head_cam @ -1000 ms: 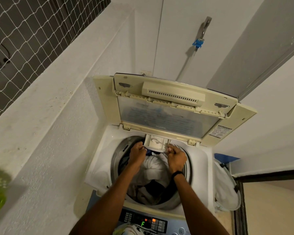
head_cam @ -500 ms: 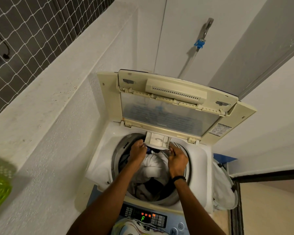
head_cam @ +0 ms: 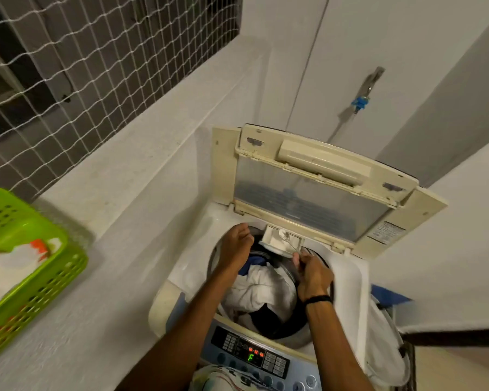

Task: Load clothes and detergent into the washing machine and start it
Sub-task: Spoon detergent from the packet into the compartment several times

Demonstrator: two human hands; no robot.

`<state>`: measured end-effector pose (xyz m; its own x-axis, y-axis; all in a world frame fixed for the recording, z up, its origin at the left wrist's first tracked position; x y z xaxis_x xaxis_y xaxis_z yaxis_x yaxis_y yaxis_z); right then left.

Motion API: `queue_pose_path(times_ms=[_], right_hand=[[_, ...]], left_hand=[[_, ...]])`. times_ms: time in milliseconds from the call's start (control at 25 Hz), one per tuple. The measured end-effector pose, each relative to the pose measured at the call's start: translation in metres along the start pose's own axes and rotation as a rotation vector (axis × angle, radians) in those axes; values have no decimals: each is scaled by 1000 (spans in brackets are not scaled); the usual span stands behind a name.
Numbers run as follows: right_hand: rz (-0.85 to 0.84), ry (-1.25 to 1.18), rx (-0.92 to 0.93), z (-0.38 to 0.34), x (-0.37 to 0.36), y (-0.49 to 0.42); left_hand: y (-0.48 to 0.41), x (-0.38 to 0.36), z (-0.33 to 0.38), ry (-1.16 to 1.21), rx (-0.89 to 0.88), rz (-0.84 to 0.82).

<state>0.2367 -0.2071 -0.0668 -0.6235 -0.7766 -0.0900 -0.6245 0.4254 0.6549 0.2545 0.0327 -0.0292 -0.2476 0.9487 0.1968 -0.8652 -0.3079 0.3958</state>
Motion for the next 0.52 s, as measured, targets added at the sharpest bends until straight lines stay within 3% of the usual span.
queue_pose_path(times_ms=[80, 240, 400, 520], right_hand=[[-169, -106, -61, 0, -29, 29], [-694, 41, -52, -7, -105, 133], [-902, 121, -13, -20, -162, 235], [-1122, 254, 39, -14, -214, 301]], left_hand=[[24, 36, 31, 119, -79, 25], [97, 139, 100, 382, -316, 150], [193, 248, 146, 427, -542, 334], [253, 327, 145, 404, -611, 574]])
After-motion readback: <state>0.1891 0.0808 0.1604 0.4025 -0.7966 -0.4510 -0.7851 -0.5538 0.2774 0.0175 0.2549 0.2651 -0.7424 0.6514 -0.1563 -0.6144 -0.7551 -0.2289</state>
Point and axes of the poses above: each hand's wrist, its own y-axis away from the middle knuckle, its own x-axis out of the back of the hand, z = x × y, the point moved 9 cm from there along -y, towards the middle knuckle
